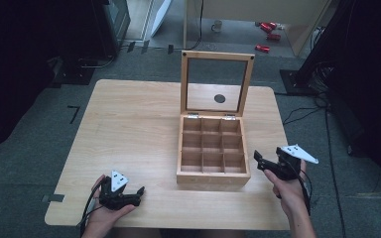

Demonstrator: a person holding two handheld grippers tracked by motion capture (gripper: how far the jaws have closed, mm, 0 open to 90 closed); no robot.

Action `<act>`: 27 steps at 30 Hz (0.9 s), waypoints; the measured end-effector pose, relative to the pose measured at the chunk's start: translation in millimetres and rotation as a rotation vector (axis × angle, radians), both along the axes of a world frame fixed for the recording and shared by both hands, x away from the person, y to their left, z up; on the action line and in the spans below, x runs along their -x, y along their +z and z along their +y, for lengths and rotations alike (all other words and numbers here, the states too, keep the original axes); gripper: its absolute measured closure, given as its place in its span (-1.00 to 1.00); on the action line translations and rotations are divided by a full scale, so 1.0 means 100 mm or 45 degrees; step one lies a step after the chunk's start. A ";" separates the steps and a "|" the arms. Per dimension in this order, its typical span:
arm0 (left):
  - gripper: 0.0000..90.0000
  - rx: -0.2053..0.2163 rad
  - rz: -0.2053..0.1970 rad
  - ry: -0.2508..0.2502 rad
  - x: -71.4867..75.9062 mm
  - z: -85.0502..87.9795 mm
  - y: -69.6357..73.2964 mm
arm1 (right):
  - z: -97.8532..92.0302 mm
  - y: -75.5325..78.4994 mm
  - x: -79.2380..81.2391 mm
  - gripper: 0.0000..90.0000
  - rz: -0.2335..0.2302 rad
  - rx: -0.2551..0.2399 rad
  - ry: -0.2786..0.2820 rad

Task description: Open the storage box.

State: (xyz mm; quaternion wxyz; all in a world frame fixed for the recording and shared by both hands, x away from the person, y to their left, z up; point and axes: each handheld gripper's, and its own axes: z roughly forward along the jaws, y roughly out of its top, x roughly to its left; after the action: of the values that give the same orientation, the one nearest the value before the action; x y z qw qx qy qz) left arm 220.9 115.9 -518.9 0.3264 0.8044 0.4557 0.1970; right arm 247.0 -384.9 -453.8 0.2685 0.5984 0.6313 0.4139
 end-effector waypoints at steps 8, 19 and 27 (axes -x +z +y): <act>-0.75 -0.001 0.001 -0.002 0.00 0.00 0.00 | -0.08 -0.22 0.27 -0.73 0.035 0.002 -0.022; -0.75 0.000 0.002 -0.003 0.00 0.00 0.00 | -0.18 -0.42 0.57 -0.73 0.095 0.049 -0.034; -0.74 0.001 0.001 -0.006 0.00 0.00 0.00 | -0.20 -0.57 0.71 -0.75 0.154 0.177 -0.037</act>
State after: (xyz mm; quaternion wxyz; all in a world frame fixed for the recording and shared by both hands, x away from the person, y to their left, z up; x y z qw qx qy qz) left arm 220.5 116.0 -518.8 0.3269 0.8054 0.4539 0.1959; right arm 176.4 -405.1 -510.3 0.2766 0.6114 0.6648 0.3284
